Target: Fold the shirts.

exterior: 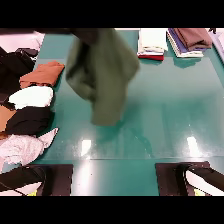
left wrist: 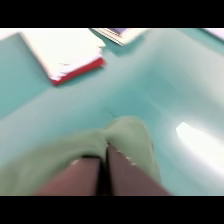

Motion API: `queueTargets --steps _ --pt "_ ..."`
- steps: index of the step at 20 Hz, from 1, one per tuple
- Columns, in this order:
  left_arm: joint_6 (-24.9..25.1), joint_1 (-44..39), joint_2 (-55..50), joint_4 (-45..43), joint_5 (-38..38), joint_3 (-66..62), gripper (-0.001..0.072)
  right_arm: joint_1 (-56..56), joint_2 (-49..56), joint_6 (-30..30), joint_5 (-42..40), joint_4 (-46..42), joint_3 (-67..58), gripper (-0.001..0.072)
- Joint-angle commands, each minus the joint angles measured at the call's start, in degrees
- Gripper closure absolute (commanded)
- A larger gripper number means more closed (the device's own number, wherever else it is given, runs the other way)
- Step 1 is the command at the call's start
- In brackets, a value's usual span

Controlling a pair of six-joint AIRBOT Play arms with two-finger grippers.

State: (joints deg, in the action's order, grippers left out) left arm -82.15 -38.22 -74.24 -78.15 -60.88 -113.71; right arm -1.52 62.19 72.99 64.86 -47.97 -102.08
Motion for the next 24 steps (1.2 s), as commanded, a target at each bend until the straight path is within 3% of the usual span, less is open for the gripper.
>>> queueTargets --steps 1,3,6,10,13,17,24 --pt "2.45 -4.76 -4.98 0.24 0.46 1.05 0.0083 0.04 -0.04 0.02 0.15 -0.13 -1.07 0.0693" --pt "0.42 -2.23 -6.67 -2.95 0.13 1.05 0.0084 0.04 -0.04 0.02 0.28 -0.11 -1.07 0.0692" --pt "-4.87 8.24 -6.84 -6.29 -5.22 1.68 0.0084 0.04 -0.04 0.02 1.14 -0.13 -1.07 0.0692" --pt "-9.40 22.40 -6.84 -0.96 -10.12 13.18 0.0084 0.04 -0.02 0.02 1.31 -0.13 -1.05 0.0693" --pt "-9.31 25.83 -6.84 7.19 -4.55 29.35 0.0085 0.04 -0.02 0.02 1.31 -0.13 -1.03 0.0692" --pt "-9.22 25.81 -8.61 16.13 12.52 46.77 0.0085 0.04 0.74 0.04 2.19 0.02 -1.01 0.0692" --pt "-2.89 20.87 -15.91 26.14 22.45 47.56 0.0084 0.04 3.93 0.09 5.90 0.00 -1.03 0.0692"
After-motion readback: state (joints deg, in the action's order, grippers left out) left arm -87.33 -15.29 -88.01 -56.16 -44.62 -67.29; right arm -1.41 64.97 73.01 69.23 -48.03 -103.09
